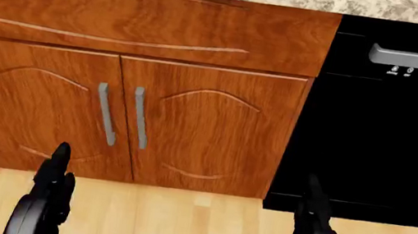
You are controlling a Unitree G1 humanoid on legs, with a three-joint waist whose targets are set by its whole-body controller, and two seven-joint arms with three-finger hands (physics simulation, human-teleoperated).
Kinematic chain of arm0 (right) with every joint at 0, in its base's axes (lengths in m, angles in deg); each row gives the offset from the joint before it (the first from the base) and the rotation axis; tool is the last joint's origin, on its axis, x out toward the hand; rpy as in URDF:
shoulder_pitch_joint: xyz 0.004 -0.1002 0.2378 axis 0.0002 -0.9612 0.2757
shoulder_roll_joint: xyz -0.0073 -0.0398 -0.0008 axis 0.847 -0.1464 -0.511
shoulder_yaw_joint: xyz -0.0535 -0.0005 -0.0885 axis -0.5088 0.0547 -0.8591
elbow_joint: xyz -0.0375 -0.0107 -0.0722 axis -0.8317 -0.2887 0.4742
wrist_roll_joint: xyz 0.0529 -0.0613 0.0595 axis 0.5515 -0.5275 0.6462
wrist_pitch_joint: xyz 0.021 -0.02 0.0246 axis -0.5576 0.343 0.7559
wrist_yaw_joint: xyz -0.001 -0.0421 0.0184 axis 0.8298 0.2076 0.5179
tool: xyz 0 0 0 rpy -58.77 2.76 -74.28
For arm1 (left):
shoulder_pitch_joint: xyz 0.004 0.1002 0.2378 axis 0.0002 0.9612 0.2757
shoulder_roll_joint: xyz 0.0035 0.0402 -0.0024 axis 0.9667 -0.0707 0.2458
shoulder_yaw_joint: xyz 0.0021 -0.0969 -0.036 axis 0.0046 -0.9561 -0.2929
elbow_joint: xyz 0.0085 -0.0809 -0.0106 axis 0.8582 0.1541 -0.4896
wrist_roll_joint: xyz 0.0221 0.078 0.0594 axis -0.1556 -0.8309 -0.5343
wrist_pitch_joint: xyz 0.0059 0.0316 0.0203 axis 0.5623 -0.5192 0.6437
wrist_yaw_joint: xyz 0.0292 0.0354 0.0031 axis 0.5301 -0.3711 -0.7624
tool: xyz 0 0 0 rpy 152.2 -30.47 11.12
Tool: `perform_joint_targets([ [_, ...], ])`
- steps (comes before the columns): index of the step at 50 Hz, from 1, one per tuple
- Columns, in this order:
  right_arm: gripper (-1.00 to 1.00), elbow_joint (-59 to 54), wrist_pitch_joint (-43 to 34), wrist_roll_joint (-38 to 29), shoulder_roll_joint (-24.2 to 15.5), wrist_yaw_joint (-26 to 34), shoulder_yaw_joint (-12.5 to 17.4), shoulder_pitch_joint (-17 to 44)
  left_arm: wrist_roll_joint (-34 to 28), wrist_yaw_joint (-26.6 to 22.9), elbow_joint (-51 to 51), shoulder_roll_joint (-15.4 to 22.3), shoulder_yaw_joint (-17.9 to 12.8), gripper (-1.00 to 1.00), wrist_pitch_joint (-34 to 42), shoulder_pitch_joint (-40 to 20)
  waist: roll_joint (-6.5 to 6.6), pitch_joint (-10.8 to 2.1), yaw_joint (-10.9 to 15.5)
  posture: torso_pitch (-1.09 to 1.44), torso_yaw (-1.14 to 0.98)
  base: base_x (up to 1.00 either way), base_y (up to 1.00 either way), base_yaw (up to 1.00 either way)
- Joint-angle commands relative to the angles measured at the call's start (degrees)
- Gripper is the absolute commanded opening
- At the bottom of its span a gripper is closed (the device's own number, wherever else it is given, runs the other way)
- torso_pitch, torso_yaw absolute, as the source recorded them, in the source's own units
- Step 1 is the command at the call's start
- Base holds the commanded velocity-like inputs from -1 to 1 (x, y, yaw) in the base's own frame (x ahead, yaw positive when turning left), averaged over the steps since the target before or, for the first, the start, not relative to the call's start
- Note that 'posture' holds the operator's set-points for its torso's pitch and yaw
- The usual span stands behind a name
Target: Place the pastries on the plates.
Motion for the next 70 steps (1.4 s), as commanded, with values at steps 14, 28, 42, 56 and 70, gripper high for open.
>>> perform_joint_targets([
  [14, 1.00, 30.4, -22.1, 0.8, -2.1, -1.4, 2.9, 9.0, -0.4, 1.7, -23.4, 1.4, -0.2, 1.00, 25.0, -13.6, -0.47, -5.07, 0.5, 0.00, 0.00, 0.00, 0.00, 0.00],
  [28, 1.00, 35.5, -39.7, 4.1, -7.0, -4.6, 5.6, 26.9, 1.2, 2.6, -24.7, 7.9, -4.8, 1.00, 42.7, -35.7, 2.51, -4.98, 0.9, 0.00, 0.00, 0.01, -0.11, 0.00],
  [42, 1.00, 37.7, -49.3, 7.8, -10.1, -7.3, 7.6, 35.4, 4.6, 5.2, -29.8, 10.8, -6.3, 1.00, 49.7, -40.4, -1.83, -3.82, 1.0, 0.00, 0.00, 0.05, -0.39, 0.00],
  [56, 1.00, 37.1, -53.1, 9.4, -11.1, -8.9, 7.4, 41.7, 6.0, 5.6, -29.0, 14.1, -7.6, 1.00, 52.3, -44.9, 1.71, -3.04, 1.5, 0.00, 0.00, 0.16, -0.28, 0.00],
  [70, 1.00, 36.2, -50.3, 10.8, -11.4, -10.0, 7.1, 40.1, 5.5, 4.8, -26.5, 16.0, -7.8, 1.00, 53.1, -48.5, -0.35, -2.08, 0.4, 0.00, 0.00, 0.56, -0.12, 0.00],
])
